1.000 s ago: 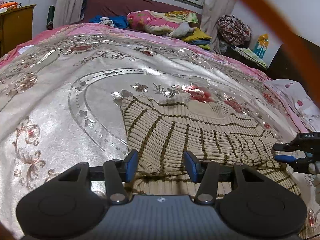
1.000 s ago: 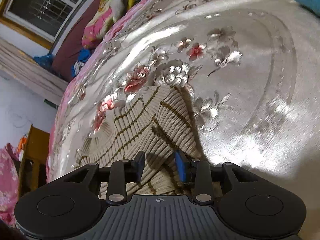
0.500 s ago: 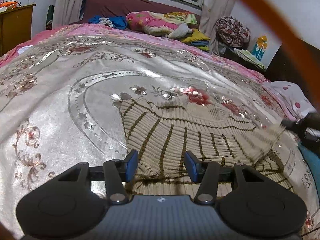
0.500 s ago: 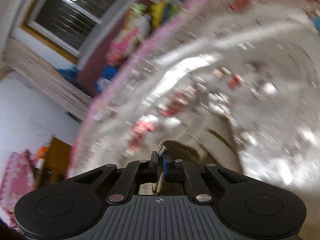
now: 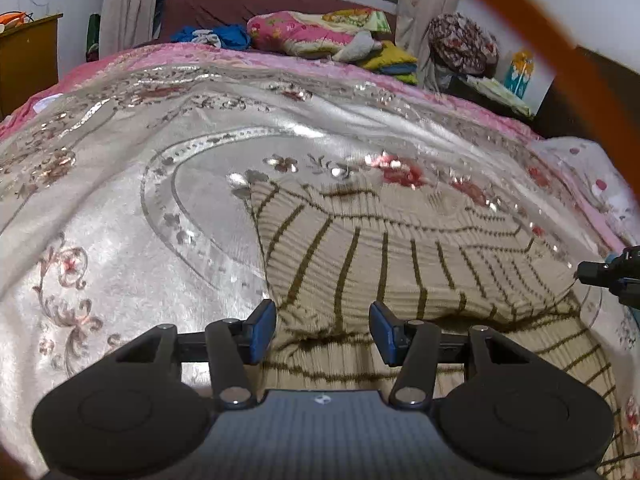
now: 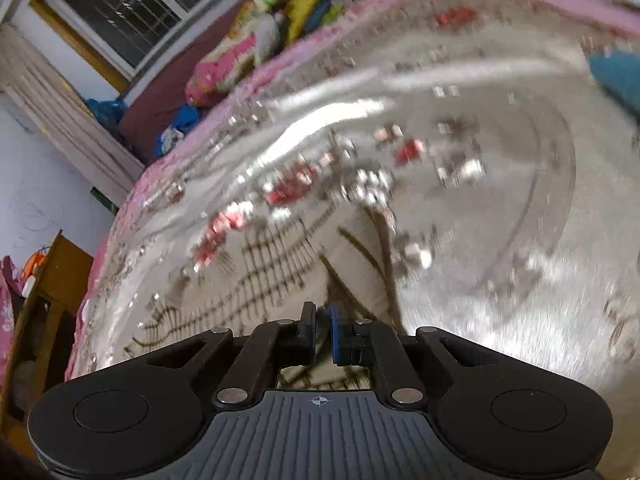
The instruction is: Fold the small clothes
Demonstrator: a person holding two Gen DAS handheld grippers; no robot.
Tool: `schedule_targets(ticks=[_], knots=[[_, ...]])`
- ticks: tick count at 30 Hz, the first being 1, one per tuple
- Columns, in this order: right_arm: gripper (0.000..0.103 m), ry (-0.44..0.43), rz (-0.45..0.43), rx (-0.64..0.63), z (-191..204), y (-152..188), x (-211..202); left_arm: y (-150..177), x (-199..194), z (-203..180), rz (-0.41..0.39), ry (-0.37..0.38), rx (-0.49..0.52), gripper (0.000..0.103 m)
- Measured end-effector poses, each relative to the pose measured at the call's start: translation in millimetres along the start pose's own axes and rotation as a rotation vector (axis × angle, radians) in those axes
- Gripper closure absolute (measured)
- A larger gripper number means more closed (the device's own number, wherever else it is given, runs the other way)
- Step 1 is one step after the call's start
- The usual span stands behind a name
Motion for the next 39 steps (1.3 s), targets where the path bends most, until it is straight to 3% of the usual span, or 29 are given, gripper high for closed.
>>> schedule_targets(ticks=[3, 5, 8, 10, 20, 24, 30, 39], knots=[[0.092, -0.017, -0.009, -0.072, 14, -1, -3, -4, 4, 0, -0.012, 0.001, -0.024, 0.046], [0.092, -0.018, 0.036, -0.084, 16, 6, 7, -1, 11, -2, 0.0, -0.004, -0.022, 0.046], [0.092, 0.064, 0.127, -0.108, 12, 23, 25, 6, 20, -1, 0.044, -0.019, -0.02, 0.046], [0.092, 0.065, 0.133, -0.116, 10, 27, 25, 7, 17, -2, 0.043, -0.021, -0.008, 0.046], [0.092, -0.028, 0.045, -0.15, 25, 3, -53, -2, -32, -1, -0.009, -0.002, -0.011, 0.046], [0.083, -0.067, 0.029, -0.164, 27, 4, -97, 3, -66, -4, -0.028, 0.021, -0.016, 0.045], [0.083, -0.093, 0.078, -0.184, 21, 42, -151, 32, -114, -9, -0.003, 0.042, 0.008, 0.044], [0.078, -0.057, 0.211, -0.221, -14, 120, -192, 96, -173, -7, 0.076, 0.05, 0.0, 0.044]])
Point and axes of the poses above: each gripper's, at about its wrist camera, not at the fingertips, and x roughly the way its jaws point, z to its left, y to its underside, the point moved 4 cm from there along x, roughly the way its jaws point, and after that the axes turned 9 degrees about -z, right-handed, at the moved point
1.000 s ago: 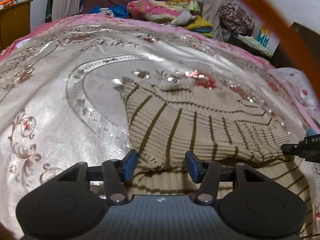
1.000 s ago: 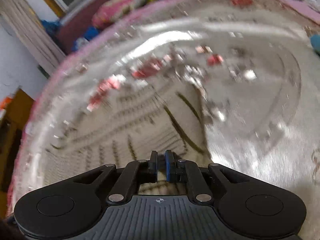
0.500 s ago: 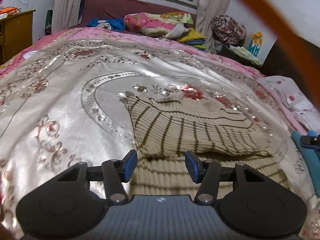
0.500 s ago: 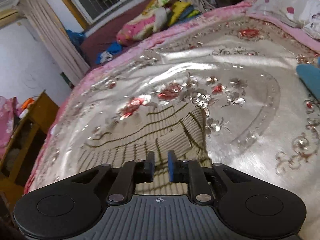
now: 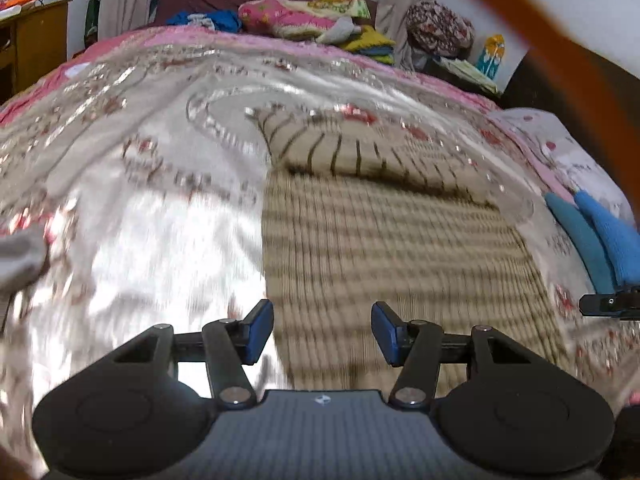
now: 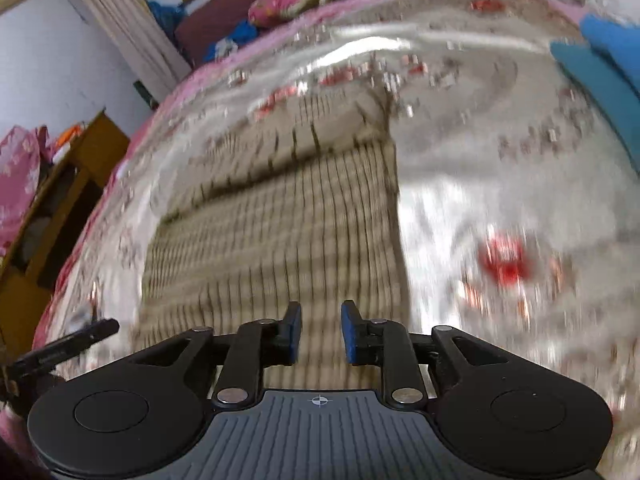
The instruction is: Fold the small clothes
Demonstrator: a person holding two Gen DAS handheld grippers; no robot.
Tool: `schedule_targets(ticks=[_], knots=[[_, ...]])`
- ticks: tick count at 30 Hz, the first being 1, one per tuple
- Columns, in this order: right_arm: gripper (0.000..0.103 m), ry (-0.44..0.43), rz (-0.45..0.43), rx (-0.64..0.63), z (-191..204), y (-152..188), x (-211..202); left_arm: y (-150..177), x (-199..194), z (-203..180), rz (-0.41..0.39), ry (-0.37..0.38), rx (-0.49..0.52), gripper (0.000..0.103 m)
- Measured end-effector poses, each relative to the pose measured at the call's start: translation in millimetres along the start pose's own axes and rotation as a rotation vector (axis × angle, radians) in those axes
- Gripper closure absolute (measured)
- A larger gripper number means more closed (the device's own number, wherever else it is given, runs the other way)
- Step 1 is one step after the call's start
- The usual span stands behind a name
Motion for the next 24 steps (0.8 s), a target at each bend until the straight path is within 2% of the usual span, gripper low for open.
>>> schedule_targets(ticks=[8, 10, 12, 18, 24], knots=[[0.075, 0.037, 0.048, 0.036, -21, 52, -12, 44, -7, -3, 0.059, 0.005, -0.05, 0.044], [0.075, 0.035, 0.054, 0.051, -24, 58, -13, 51, -9, -6, 0.065, 0.01, -0.053, 0.044], [0.065, 0.039, 0.044, 0.059, -29, 62, -16, 56, -10, -10, 0.074, 0.015, -0.057, 0.044], [0.065, 0.028, 0.056, 0.107, -40, 75, -15, 65, -10, -16, 0.082, 0.016, -0.024, 0.044], [0.065, -0.01, 0.057, 0.148, -41, 81, -8, 66, -11, -13, 0.084, 0.034, -0.045, 0.044]])
Point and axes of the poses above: each gripper's, at about its wrist camera, not at the fingertips, and x roughly the way its jaws point, z to its left, y to its underside, the point moved 4 cm from there along x, roughly the way its jaws point, and after that the axes turned 9 degrees about -z, right-handed, at the moved point
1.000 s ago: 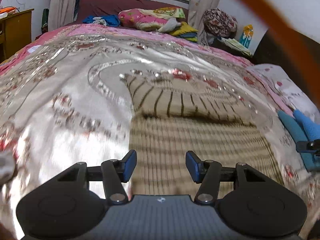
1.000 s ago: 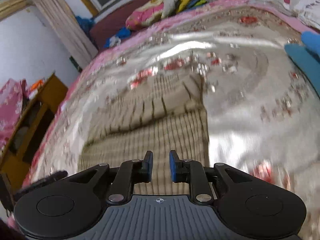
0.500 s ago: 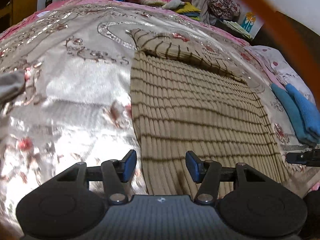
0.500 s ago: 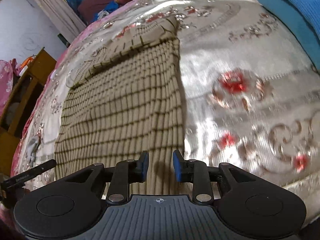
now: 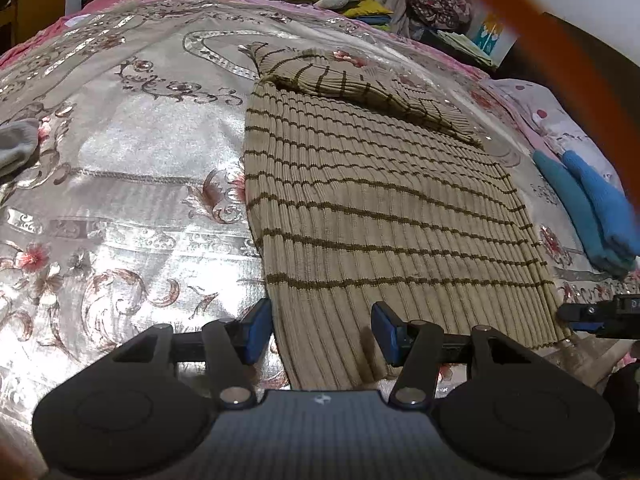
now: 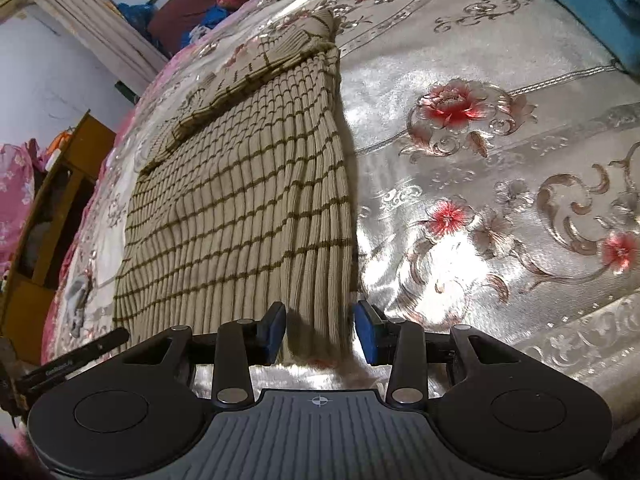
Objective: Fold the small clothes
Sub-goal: 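Grasp the hem with the right tool and lift it toward the collar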
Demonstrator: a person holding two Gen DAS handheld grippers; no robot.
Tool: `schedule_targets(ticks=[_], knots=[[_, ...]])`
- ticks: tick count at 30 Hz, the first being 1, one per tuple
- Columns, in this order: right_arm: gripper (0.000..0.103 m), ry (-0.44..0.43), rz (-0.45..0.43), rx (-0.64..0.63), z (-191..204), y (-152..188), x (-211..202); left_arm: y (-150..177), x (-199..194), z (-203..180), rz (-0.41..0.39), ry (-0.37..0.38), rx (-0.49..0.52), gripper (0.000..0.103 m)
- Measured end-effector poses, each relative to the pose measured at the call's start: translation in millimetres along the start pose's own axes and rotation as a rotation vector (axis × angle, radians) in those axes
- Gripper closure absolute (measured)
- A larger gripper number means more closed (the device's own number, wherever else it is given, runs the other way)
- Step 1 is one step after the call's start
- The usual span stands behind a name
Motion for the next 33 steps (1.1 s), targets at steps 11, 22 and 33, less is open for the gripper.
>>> schedule_targets(ticks=[11, 22, 33], knots=[[0.065, -0.093, -0.04, 0.136, -14, -8, 10, 1, 2, 2, 0.005, -0.002, -0.026, 0.044], [0.065, -0.161, -0.033, 0.164, -18, -2, 8, -2, 6, 0, 0.002, 0.011, -0.03, 0.045], [0.093, -0.197, -0.011, 0.205, -12, -8, 27, -10, 13, 4, -0.022, 0.019, -0.059, 0.061]])
Point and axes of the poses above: each gripper's, at about its wrist camera, not at the fingertips, and x roughly the way its jaws point, z to its left, y to its underside, the point moved 4 cm from there along x, roughly the way its jaws point, and after that the axes turned 9 degrees about -z, right-handed, at the moved point
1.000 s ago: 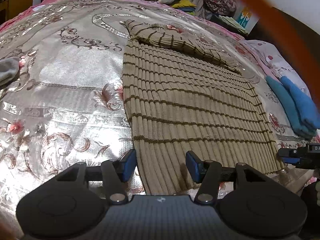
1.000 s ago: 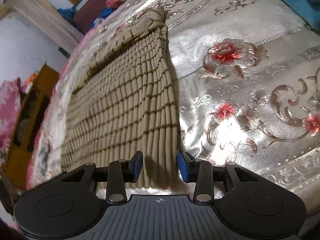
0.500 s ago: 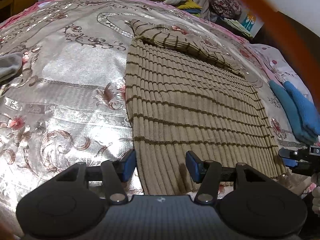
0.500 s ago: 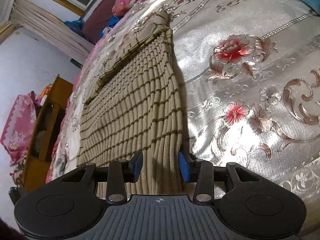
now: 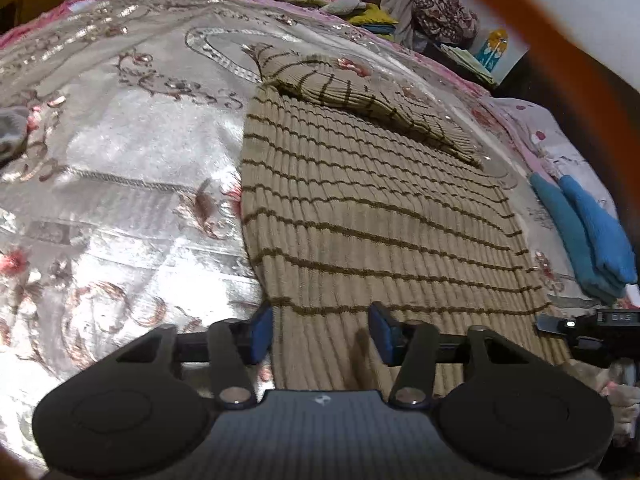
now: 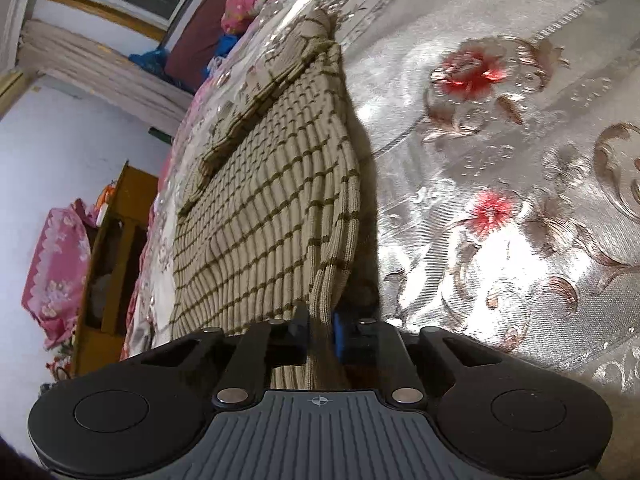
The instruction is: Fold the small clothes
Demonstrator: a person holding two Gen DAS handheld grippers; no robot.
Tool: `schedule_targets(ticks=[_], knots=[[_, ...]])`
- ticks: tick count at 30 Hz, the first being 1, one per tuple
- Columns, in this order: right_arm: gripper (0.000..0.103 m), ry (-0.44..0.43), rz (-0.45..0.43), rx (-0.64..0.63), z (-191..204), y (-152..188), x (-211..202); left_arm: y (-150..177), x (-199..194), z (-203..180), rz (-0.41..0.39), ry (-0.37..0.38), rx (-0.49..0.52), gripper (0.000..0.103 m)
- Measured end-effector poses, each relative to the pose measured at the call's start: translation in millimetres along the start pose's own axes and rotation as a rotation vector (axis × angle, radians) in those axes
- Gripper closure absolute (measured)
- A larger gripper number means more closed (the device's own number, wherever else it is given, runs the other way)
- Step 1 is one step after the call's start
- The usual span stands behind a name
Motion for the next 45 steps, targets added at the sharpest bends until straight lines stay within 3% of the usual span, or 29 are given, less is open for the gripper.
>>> schedule_targets(ticks=[3, 6, 18, 23, 26, 30, 35, 43, 45], knots=[[0.094, -0.029, 0.006, 0.001, 5, -1, -2, -3, 2, 1, 0.013, 0.0, -0.012, 0.081], [0.095, -0.057, 0.003, 0.012, 10, -4, -3, -8, 3, 4, 0.006, 0.012, -0.046, 0.085], [0.096, -0.204, -0.116, 0.158, 29, -42, -14, -67, -5, 12, -0.122, 0.136, -0.182, 0.091], [0.096, -0.241, -0.174, 0.158, 48, -75, -9, -104, -7, 17, -0.211, 0.193, -0.241, 0.092], [0.096, -0.239, -0.198, 0.15, 54, -92, -2, -116, -3, 21, -0.22, 0.189, -0.236, 0.092], [0.096, -0.214, -0.182, 0.143, 51, -92, 8, -102, -3, 27, -0.15, 0.167, -0.217, 0.092], [0.096, -0.178, -0.14, 0.162, 35, -71, 9, -64, -15, 28, -0.06, 0.082, -0.13, 0.09], [0.096, -0.16, -0.133, 0.165, 22, -58, -8, -14, -14, 23, 0.056, 0.048, -0.103, 0.082], [0.096, -0.162, -0.129, 0.168, 21, -55, -11, -7, -8, 20, 0.074, 0.036, -0.086, 0.074]])
Point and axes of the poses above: each gripper's, at about its wrist camera, not at the fingertips, and x roughly the way its jaws point, z to its left, y to its underside, the point moved 4 cm from there along x, roughly the way its jaws point, and after that the axes turned 9 degrees about -z, right-handed, at the moved point
